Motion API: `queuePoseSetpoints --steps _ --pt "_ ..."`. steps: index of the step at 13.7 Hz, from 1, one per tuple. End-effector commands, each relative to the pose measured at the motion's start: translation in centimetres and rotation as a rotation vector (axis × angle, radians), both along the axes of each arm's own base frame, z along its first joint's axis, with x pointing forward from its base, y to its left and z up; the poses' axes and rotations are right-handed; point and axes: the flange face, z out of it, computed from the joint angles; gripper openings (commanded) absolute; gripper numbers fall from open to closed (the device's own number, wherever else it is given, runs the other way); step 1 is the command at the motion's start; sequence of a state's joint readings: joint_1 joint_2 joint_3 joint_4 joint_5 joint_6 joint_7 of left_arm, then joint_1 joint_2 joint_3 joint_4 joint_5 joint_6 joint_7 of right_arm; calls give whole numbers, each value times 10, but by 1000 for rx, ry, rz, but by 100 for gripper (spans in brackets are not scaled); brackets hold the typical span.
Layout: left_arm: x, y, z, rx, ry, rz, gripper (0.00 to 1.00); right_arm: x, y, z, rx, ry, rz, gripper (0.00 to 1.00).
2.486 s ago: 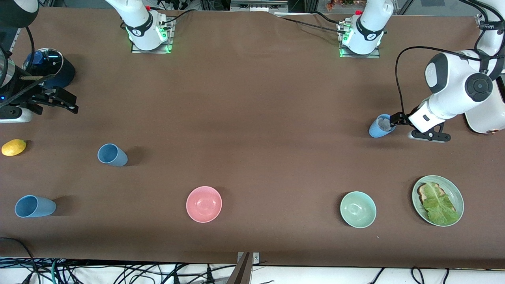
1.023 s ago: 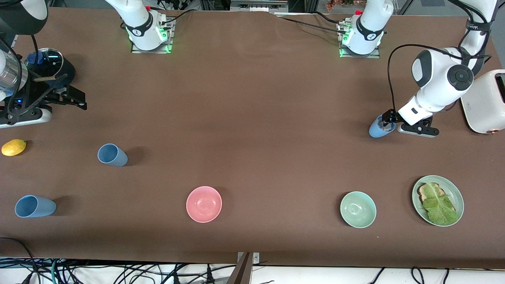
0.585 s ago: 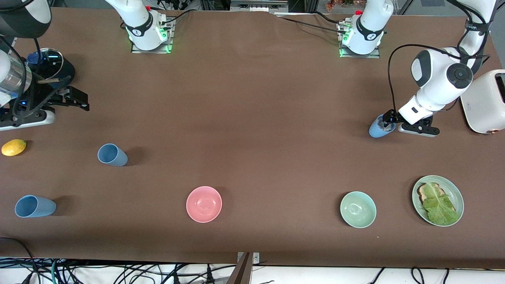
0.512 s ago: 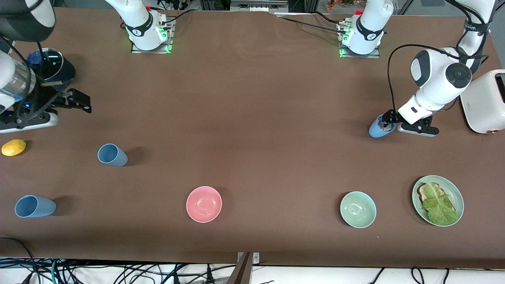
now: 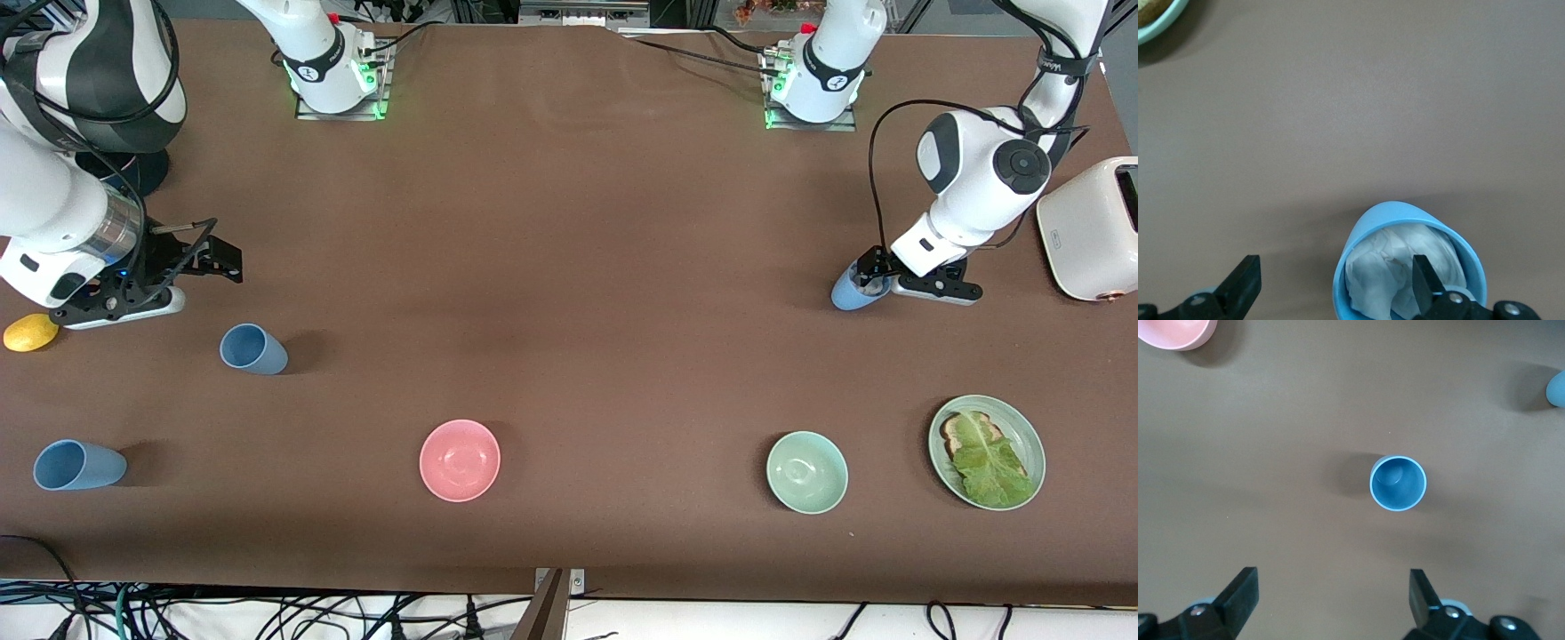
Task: Stack blue cups with both arms
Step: 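Grasp the tissue cup with the left gripper while the right gripper reaches another cup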
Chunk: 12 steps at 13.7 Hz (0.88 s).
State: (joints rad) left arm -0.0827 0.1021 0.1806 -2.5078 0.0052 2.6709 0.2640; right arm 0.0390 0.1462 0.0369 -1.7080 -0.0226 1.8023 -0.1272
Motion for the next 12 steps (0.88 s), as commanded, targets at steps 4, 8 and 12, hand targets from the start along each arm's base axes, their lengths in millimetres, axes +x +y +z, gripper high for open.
queuePoseSetpoints --steps 4,8,12 --pt "-4 2 -8 3 -11 -23 57 -3 -6 10 4 -28 28 100" --pt "-4 2 -6 1 -14 -19 0 -10 -9 24 -13 -40 56 100" --pt "-6 2 -7 -1 -10 -18 0 -35 -10 59 -17 -27 44 100"
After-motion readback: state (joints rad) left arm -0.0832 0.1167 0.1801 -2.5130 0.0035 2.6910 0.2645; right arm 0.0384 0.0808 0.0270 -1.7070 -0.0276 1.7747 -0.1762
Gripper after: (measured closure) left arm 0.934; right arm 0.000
